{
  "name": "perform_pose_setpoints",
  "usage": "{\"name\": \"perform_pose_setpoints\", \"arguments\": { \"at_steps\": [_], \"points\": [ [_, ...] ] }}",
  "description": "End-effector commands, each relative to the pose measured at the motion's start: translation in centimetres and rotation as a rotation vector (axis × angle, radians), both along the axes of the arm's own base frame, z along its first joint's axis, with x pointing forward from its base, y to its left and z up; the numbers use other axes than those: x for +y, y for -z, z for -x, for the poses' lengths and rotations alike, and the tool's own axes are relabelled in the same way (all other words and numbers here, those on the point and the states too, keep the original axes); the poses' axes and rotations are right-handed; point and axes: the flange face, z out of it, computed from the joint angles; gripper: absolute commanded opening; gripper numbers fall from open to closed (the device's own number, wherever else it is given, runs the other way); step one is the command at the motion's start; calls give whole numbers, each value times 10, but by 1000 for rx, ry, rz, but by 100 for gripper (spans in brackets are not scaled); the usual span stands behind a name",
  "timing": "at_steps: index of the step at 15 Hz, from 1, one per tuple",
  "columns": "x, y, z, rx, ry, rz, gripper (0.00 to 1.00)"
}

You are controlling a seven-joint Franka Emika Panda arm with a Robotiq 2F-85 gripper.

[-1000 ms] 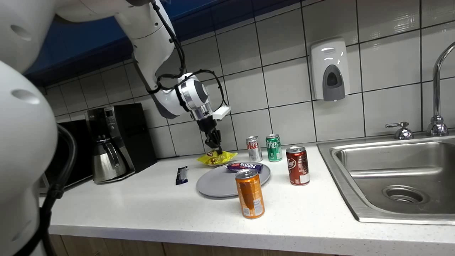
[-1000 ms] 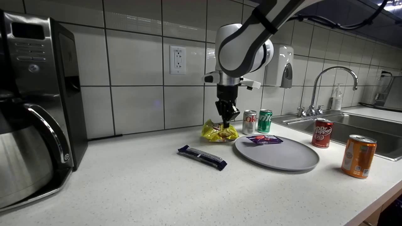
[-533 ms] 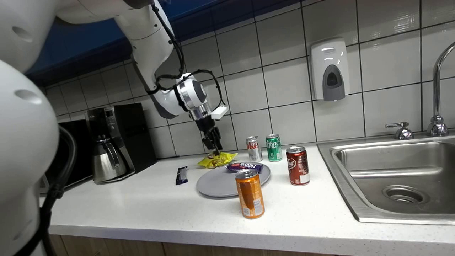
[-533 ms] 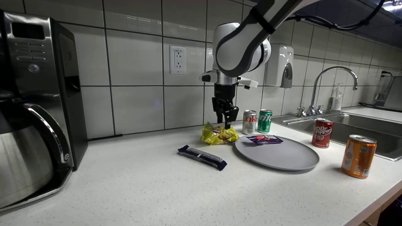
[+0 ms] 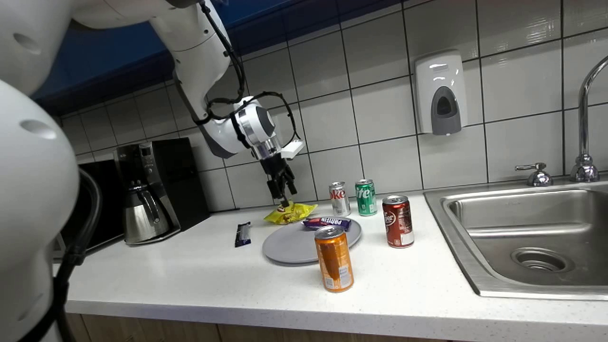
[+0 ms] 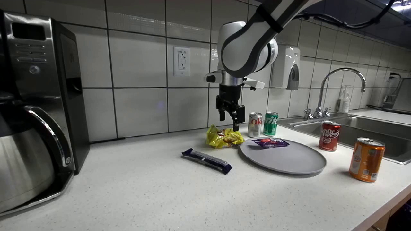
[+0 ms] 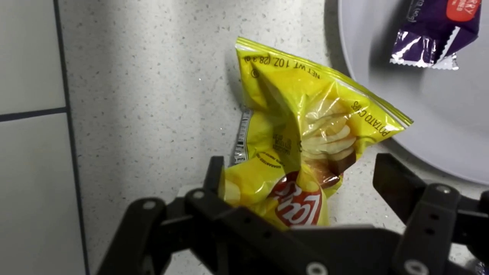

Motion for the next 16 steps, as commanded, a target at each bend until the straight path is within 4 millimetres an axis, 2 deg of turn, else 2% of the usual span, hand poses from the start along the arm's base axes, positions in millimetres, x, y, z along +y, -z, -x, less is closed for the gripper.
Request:
{"name": "perform_pose_setpoints", "arguments": {
  "at_steps": [1, 16],
  "points": [
    [-1, -8, 16, -13, 28, -1, 100],
    [-8, -11, 65, -6, 139, -20, 100]
  ]
}}
